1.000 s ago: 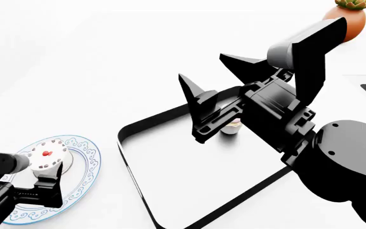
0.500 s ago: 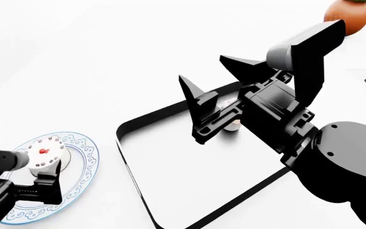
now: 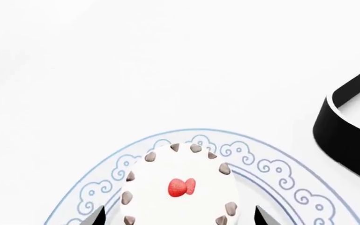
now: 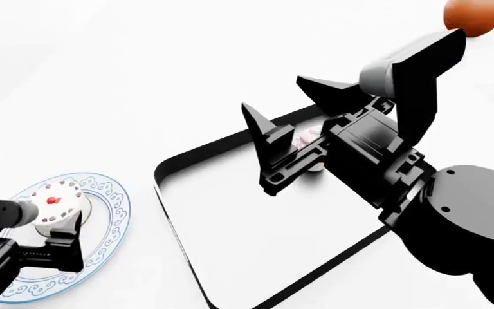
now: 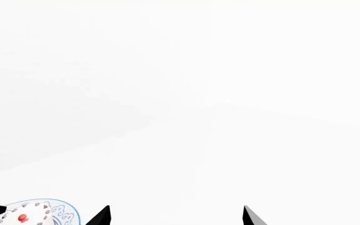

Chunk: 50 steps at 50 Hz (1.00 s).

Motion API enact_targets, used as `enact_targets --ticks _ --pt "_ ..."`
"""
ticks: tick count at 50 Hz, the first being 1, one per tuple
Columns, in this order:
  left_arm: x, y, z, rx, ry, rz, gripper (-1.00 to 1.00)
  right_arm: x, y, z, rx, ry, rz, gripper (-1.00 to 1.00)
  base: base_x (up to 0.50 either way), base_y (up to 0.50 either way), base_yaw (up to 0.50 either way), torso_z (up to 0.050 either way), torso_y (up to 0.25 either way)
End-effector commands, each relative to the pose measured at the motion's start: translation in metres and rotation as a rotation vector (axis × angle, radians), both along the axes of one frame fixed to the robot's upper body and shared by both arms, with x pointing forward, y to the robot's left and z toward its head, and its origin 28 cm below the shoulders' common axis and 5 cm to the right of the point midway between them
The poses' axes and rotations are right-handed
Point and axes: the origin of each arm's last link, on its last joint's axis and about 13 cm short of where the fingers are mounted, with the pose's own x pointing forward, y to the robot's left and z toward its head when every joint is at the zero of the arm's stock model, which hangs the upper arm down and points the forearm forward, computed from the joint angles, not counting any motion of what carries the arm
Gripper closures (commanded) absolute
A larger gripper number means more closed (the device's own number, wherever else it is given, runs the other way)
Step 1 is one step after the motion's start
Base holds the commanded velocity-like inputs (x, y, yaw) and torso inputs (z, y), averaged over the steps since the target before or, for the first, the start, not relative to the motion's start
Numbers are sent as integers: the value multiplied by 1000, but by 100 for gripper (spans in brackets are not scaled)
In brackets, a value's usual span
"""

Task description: Move the dessert items from the plate to the tray.

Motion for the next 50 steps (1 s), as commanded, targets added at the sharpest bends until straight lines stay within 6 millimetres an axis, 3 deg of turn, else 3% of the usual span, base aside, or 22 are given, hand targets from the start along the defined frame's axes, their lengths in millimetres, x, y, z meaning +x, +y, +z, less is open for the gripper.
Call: enact_targets --ticks 1,30,31,50 --pt "2 -1 2 1 1 -4 -100 0 0 0 0 1 -2 -100 0 0 0 0 0" --pt "3 -1 -1 13 25 4 -100 0 0 -2 2 5 -4 -100 0 0 0 0 -38" --pt "3 0 -1 14 25 9 100 0 0 -2 3 5 -4 -100 0 0 0 0 0" --pt "1 -1 3 34 -2 1 100 0 0 -2 3 4 -2 -100 0 0 0 0 0"
